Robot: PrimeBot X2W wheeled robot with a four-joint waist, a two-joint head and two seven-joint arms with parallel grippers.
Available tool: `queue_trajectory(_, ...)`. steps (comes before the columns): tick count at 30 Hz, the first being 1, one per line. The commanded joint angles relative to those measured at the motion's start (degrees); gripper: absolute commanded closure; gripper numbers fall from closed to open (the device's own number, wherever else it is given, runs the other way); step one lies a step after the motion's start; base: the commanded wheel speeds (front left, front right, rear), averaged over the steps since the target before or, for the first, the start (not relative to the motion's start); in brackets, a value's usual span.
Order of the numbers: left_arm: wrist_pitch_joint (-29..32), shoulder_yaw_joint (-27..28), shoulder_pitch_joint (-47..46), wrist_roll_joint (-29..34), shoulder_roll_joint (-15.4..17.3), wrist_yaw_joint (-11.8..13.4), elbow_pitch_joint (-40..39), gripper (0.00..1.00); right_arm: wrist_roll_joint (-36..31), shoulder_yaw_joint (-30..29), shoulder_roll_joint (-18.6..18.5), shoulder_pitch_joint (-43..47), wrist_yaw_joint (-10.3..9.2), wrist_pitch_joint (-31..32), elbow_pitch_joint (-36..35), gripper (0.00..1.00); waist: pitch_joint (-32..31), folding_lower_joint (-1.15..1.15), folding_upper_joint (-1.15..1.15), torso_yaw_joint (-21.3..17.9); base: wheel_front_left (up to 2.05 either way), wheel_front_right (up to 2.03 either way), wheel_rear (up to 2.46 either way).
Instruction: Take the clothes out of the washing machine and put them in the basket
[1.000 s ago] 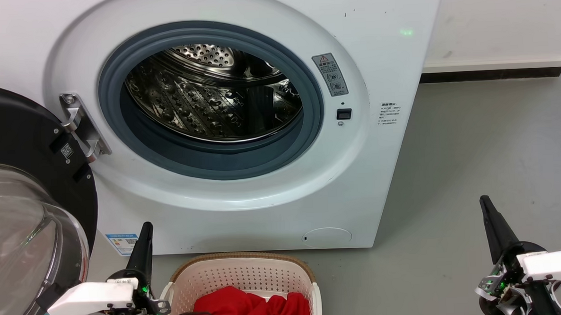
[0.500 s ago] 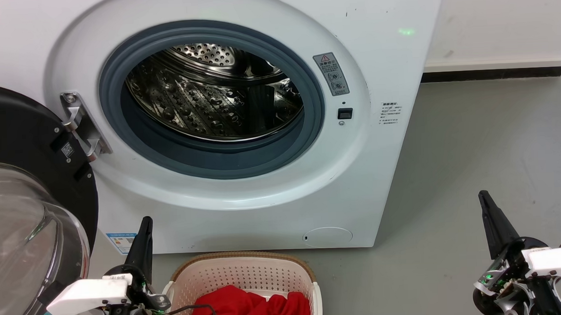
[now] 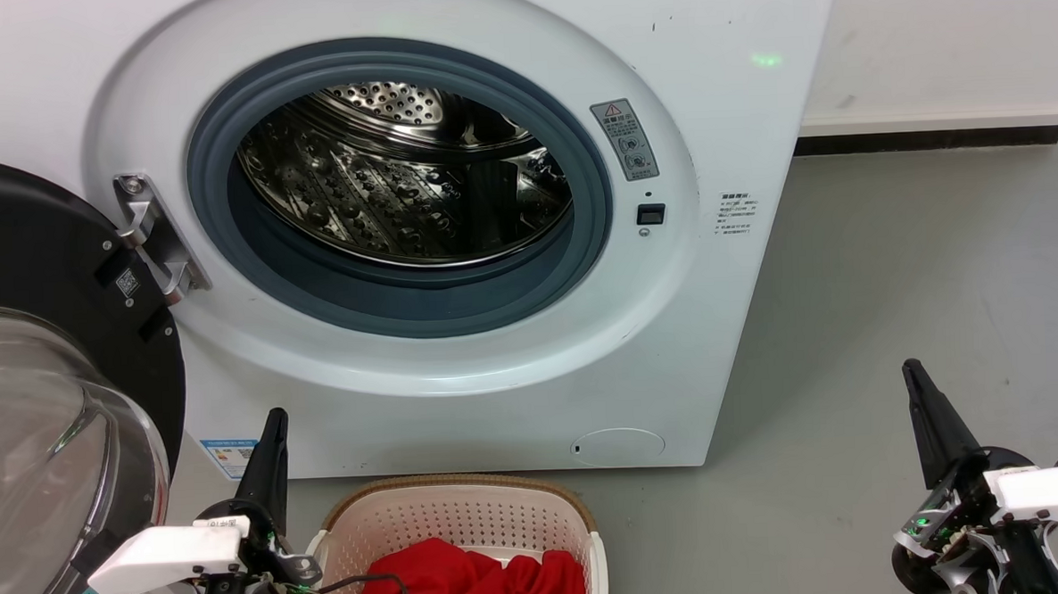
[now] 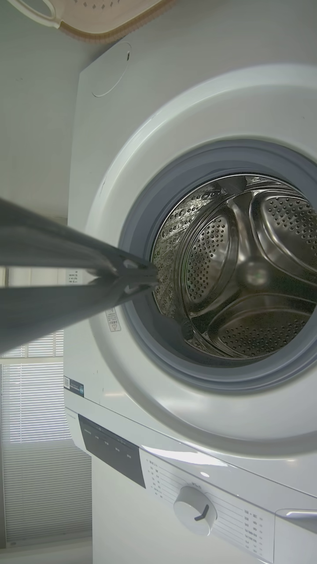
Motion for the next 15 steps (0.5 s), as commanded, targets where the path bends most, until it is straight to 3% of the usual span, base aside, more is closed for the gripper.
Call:
queue_trajectory(1,0.2,0.2,-0.4,-0.1,-0.1,-0.2,0.0,1.0,0.2,0.0,-0.3,-0.7,-0.02,0.1,0.1,1.0,0.0,0.0,0.0,0.0,0.0,0.0,0.0)
queue_trajectory(15,0.2,0.2,-0.4,-0.1,-0.1,-0.2,0.0,1.0,0.2,0.0,-0.3,-0.7,-0.02,0.1,0.1,1.0,0.0,0.0,0.0,0.0,0.0,0.0,0.0)
